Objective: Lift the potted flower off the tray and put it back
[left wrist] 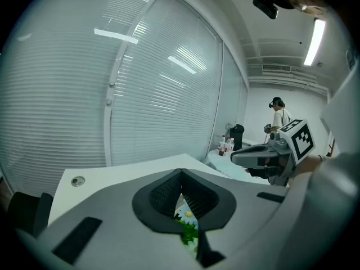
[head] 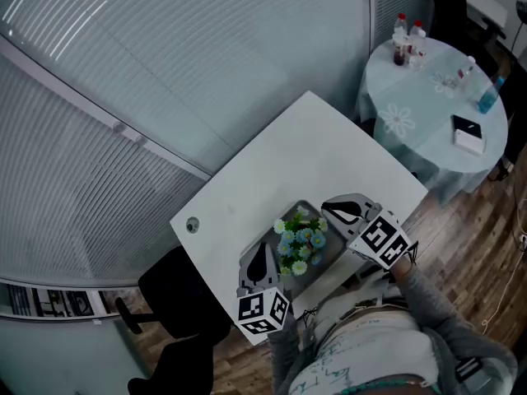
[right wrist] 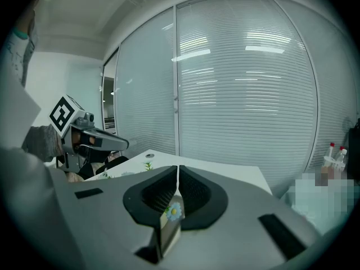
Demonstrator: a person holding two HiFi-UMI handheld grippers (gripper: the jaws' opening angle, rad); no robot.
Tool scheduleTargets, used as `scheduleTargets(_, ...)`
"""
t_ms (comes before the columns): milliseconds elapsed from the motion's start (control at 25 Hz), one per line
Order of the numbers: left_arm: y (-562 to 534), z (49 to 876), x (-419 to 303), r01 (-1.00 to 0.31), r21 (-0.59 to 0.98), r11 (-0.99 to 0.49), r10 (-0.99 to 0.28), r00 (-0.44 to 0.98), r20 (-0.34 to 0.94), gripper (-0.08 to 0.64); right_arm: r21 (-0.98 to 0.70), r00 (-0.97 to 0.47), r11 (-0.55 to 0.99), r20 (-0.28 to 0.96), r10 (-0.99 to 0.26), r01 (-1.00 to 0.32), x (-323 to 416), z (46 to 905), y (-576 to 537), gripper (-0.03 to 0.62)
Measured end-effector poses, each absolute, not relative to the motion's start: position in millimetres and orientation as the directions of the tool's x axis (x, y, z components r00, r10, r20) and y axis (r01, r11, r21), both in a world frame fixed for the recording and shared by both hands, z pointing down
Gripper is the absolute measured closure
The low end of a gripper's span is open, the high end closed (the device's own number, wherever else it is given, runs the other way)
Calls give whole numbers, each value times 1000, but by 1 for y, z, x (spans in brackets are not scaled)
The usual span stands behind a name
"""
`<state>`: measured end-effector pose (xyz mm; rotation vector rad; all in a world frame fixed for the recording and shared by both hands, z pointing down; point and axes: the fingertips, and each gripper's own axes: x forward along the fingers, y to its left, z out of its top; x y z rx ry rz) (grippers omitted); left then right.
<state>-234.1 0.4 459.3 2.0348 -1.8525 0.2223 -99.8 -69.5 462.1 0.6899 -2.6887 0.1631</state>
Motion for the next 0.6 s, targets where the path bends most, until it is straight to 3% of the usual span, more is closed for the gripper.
scheduleTargets(600,19,487,-250,-986,160,-47,-901,111,418,548,-33,-788,877,456,-414,-480,-88,504,-67,569)
